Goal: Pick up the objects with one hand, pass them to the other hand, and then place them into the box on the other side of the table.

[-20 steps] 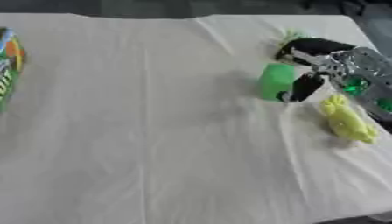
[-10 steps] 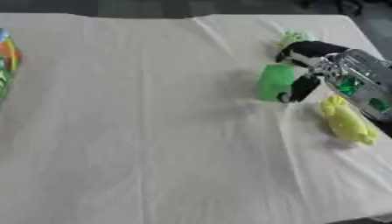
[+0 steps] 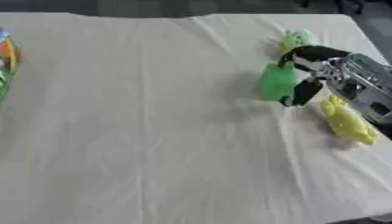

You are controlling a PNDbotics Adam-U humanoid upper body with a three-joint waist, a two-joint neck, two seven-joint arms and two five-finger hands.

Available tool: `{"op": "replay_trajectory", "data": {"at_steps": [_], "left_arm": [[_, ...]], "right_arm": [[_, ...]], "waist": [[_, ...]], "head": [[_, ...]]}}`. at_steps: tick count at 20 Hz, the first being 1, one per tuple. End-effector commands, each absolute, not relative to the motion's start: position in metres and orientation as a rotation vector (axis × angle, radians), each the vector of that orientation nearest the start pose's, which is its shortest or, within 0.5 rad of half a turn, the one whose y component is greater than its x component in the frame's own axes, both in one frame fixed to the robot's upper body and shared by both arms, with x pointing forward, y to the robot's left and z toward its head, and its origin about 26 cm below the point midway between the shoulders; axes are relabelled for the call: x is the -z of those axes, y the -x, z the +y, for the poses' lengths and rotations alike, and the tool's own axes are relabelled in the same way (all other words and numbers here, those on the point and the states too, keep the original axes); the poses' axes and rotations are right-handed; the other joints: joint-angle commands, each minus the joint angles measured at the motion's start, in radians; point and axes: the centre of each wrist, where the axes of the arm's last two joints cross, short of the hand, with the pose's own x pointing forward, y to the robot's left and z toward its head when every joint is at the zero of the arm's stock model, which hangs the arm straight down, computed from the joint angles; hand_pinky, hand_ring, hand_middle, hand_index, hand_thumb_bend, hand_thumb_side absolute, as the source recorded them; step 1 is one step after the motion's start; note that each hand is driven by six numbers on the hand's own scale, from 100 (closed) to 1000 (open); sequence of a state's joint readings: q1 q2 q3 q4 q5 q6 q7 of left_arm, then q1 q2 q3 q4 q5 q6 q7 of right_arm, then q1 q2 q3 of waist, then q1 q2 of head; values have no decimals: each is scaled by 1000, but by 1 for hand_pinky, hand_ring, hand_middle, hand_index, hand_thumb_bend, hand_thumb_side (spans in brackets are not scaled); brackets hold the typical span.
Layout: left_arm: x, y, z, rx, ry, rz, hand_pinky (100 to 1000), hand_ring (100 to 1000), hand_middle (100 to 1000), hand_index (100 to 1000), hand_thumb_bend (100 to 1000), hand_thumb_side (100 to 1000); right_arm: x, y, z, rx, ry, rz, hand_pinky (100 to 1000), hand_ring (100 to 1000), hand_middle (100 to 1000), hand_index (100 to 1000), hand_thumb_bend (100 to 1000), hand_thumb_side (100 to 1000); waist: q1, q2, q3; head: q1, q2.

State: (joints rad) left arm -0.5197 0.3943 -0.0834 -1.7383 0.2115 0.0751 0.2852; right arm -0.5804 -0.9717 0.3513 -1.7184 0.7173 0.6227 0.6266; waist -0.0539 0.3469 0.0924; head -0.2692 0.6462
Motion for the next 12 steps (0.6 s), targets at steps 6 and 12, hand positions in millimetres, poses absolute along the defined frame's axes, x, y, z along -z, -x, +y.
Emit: {"op": "replay_trajectory", "data": {"at_steps": [6,12], "left_arm": [[-222,-355,246,95,-112,-2185,622,733,799,762,196,824],[-221,-355,246,97,-113,-2182,623,733,799,761,195,825]], "right_arm": [[-280,-341,-321,-967,1015,-701,929,927,933,892,435,145],[-292,-337,-321,-944,1076,-730,925,915,917,910,441,140]], "waist": [[7,-13,-2],[9,-13,-5]], "head": [[-3,-18],[-9,-16]]}}
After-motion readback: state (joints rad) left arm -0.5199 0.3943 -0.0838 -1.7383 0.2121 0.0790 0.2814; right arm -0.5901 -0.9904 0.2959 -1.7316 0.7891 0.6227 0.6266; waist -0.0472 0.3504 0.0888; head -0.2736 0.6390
